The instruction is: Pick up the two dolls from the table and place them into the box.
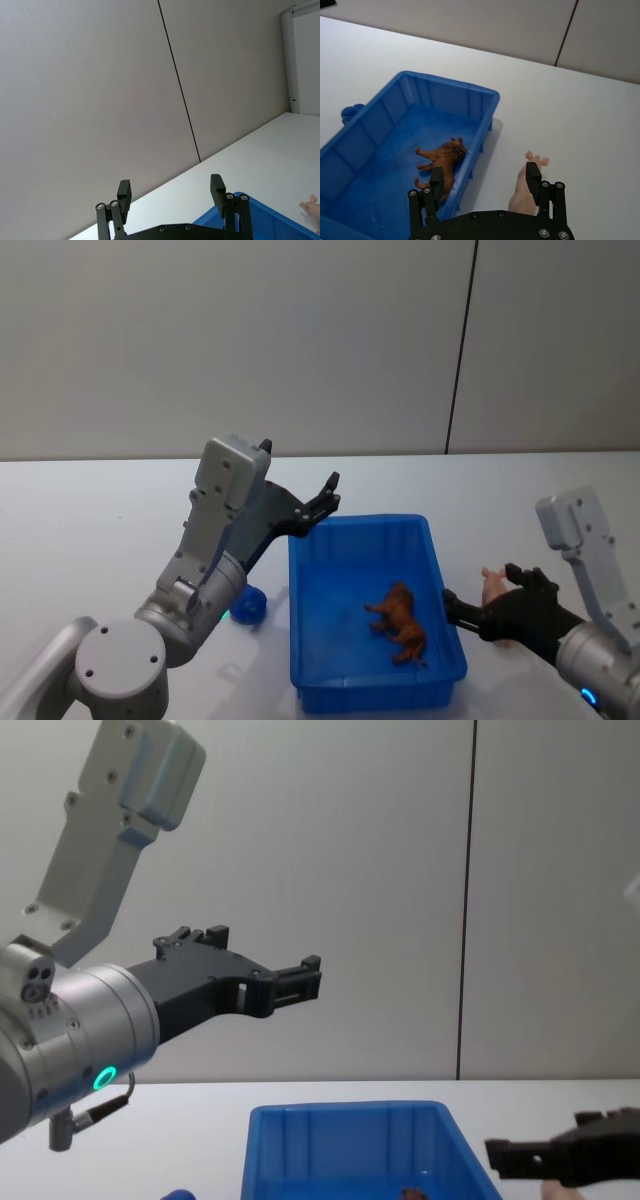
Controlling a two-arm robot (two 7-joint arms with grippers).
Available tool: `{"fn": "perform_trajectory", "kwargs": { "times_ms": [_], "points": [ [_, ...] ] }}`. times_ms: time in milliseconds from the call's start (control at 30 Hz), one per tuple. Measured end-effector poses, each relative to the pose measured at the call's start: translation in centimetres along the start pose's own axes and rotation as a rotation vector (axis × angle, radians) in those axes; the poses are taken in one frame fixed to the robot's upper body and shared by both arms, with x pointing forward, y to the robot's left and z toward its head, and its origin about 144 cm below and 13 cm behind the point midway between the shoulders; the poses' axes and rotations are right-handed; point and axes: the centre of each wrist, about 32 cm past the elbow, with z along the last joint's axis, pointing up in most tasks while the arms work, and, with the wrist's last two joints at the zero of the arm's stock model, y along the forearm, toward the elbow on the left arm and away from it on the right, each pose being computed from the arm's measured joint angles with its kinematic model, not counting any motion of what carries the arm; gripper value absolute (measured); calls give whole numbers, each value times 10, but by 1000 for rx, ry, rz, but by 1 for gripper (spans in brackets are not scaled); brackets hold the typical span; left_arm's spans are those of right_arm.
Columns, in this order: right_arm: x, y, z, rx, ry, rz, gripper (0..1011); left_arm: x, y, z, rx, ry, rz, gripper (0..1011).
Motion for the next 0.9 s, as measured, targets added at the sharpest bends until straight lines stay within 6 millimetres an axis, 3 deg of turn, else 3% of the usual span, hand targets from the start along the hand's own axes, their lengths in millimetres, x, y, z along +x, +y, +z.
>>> {"fn": "perform_trajectory", "kwargs": {
  "times_ms": [533, 900],
  "points": [
    [-3, -7, -19, -71, 5, -181, 1001, 0, 0, 0, 0, 0, 0, 1001],
    [-1, 10, -34, -132, 7, -200, 1001, 0, 0, 0, 0, 0, 0, 1001]
  ]
}}
